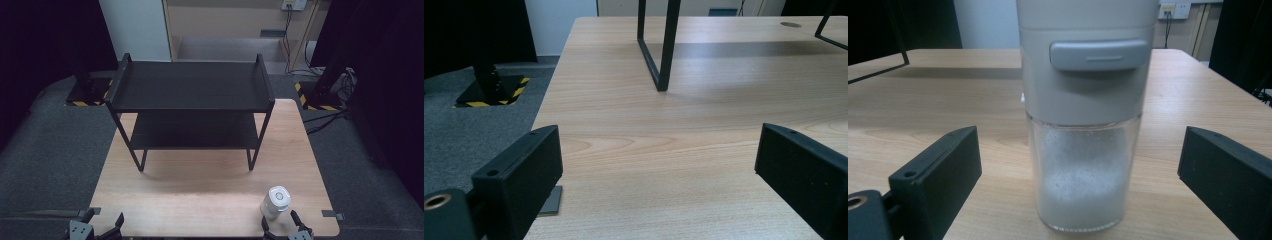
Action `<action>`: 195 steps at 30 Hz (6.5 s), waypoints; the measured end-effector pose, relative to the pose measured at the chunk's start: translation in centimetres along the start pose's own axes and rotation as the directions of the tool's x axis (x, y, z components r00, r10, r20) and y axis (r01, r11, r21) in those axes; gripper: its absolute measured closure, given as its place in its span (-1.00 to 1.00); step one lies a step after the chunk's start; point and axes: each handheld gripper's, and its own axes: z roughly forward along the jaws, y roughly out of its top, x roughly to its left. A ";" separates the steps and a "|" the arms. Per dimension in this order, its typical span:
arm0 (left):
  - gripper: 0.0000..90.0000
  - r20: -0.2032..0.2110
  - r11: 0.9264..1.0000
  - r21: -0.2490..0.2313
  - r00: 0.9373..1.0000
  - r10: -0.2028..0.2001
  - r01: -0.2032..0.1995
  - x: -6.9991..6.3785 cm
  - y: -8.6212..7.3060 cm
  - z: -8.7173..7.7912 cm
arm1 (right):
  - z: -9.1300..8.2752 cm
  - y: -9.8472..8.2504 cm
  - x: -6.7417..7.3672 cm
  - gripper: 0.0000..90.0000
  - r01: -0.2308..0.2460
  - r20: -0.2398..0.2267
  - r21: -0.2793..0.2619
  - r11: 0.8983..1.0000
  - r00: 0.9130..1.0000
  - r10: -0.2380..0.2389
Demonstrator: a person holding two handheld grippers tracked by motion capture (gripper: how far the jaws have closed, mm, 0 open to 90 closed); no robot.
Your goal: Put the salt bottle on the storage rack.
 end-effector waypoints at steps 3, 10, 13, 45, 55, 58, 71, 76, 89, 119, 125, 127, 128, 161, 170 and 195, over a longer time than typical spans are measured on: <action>-0.92 -0.002 1.000 0.000 1.000 -0.003 0.003 0.1 0.0 0.0 | 0.7 0.0 0.0 -0.88 -0.010 0.005 0.008 1.000 1.000 0.010; -0.92 -0.005 1.000 0.003 1.000 -0.007 0.007 0.4 -0.2 0.1 | 2.1 -0.3 0.2 -0.82 -0.044 0.027 0.034 0.998 0.999 0.043; -0.92 -0.007 1.000 0.005 1.000 -0.009 0.010 0.5 -0.2 0.1 | 2.4 -0.3 0.1 -0.78 -0.043 0.026 0.042 0.998 0.999 0.042; -0.91 -0.008 1.000 0.009 1.000 -0.010 0.010 0.9 -0.2 0.2 | 3.2 -0.9 0.6 -0.35 -0.042 0.036 0.032 0.999 0.999 0.040; -0.91 -0.007 1.000 0.009 1.000 -0.010 0.010 0.9 -0.2 0.1 | 2.2 -0.1 1.2 -0.34 -0.009 0.035 0.023 1.000 0.999 0.008; -0.91 -0.004 1.000 0.008 1.000 -0.009 0.009 0.9 -0.1 0.1 | 1.9 0.7 1.3 -0.34 -0.006 0.028 0.021 1.000 1.000 0.005; -0.91 0.002 1.000 -0.006 1.000 -0.020 0.020 0.8 -0.1 -0.3 | 2.1 8.7 3.5 -0.33 0.007 -0.061 -0.028 1.000 0.998 -0.009; -0.91 0.005 1.000 -0.013 1.000 -0.024 0.024 0.8 0.0 -0.4 | 3.4 11.6 4.5 -0.33 0.018 -0.109 -0.029 0.999 0.994 -0.021; -0.91 0.004 0.999 -0.026 0.999 -0.040 0.040 1.2 -0.1 -0.9 | 7.1 15.8 6.7 -0.33 0.046 -0.142 -0.055 0.997 0.988 -0.054; -0.90 0.015 0.998 -0.031 0.999 -0.047 0.048 2.2 0.2 -0.1 | 14.6 18.4 8.5 -0.33 0.056 -0.124 -0.007 0.998 0.991 -0.056; -0.90 0.014 0.998 -0.027 0.999 -0.049 0.050 2.4 0.1 0.0 | 15.5 18.6 8.7 -0.33 0.051 -0.118 -0.001 0.999 0.992 -0.051; -0.90 0.014 0.998 -0.027 0.999 -0.051 0.051 2.5 0.1 0.0 | 15.8 18.7 8.8 -0.33 0.056 -0.115 0.004 0.998 0.992 -0.056; -0.90 0.014 0.998 -0.027 0.999 -0.052 0.053 2.5 0.1 0.0 | 16.0 18.7 8.8 -0.33 0.056 -0.114 0.006 0.998 0.992 -0.055; -0.90 0.000 0.998 -0.022 0.998 -0.060 0.060 3.3 0.0 0.3 | 19.9 18.3 9.3 -0.33 0.039 -0.088 0.035 0.999 0.995 -0.036; -0.90 -0.001 0.998 -0.024 0.998 -0.062 0.062 3.5 0.0 0.2 | 20.4 18.3 9.6 -0.33 0.036 -0.080 0.032 0.999 0.996 -0.034; -0.90 -0.001 0.997 -0.026 0.998 -0.068 0.068 3.7 -0.1 0.1 | 21.0 18.2 10.1 -0.33 0.035 -0.073 0.027 0.999 0.997 -0.033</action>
